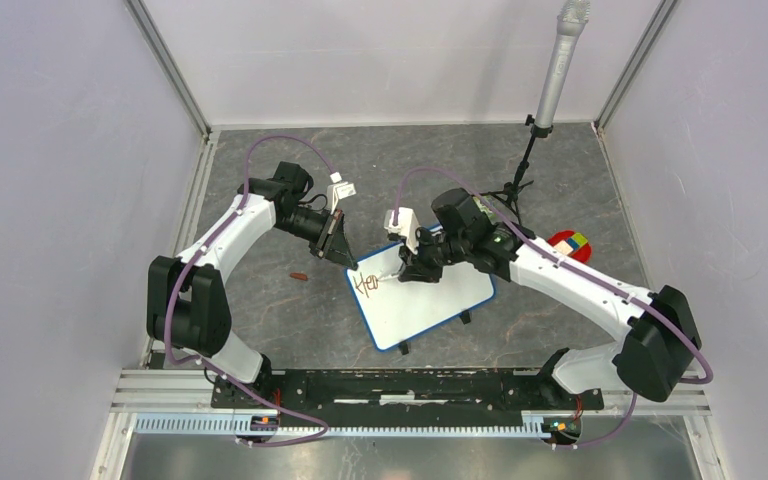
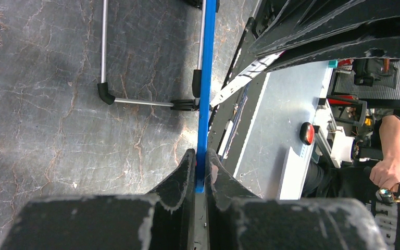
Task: Write a sentence on the whiteboard
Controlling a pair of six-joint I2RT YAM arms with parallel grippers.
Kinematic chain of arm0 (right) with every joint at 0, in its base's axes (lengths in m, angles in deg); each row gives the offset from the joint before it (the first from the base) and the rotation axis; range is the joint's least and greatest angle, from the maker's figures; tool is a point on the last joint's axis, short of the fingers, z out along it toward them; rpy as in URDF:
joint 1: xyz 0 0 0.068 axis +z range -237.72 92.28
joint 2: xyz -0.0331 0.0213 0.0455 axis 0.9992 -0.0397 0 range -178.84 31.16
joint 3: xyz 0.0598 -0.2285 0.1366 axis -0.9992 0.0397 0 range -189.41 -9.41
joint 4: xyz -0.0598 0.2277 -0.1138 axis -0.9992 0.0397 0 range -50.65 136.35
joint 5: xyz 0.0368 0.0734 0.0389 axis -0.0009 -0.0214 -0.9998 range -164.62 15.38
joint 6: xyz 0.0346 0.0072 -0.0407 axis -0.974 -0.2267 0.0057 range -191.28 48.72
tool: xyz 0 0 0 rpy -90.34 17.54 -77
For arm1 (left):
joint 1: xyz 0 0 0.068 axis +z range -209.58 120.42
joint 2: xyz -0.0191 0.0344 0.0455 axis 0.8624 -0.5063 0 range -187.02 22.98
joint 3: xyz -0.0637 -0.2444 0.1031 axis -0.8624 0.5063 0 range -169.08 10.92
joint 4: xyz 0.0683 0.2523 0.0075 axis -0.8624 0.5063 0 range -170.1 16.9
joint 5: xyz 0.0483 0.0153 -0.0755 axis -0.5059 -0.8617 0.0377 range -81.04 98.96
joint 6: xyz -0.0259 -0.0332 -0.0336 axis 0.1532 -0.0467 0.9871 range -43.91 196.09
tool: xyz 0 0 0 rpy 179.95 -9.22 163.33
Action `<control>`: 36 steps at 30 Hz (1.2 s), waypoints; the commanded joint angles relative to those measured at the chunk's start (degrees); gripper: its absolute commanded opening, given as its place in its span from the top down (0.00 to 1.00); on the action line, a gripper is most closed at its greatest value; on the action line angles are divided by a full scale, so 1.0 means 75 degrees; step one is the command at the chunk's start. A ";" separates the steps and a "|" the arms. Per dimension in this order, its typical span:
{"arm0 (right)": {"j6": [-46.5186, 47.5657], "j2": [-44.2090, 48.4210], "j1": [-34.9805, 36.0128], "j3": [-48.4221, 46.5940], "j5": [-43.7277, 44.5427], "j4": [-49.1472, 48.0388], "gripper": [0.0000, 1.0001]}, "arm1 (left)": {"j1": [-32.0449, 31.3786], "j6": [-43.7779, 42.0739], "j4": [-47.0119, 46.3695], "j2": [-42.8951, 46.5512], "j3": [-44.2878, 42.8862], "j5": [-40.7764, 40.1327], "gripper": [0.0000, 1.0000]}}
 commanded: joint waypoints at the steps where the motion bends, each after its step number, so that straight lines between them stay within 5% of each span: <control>1: 0.0068 0.0037 -0.0101 -0.0536 0.0302 -0.0222 1.00 | -0.0030 -0.0114 0.0054 0.0016 -0.0144 0.0085 0.98; 22: 0.0169 0.0310 -0.0101 0.0207 0.0155 -0.0027 1.00 | -0.0040 -0.0103 0.0052 0.0025 -0.0159 0.0084 0.97; 36: 0.0184 0.0323 -0.0099 -0.0794 0.0031 0.0267 1.00 | -0.0076 -0.0070 0.0051 0.0043 -0.0204 0.0119 0.97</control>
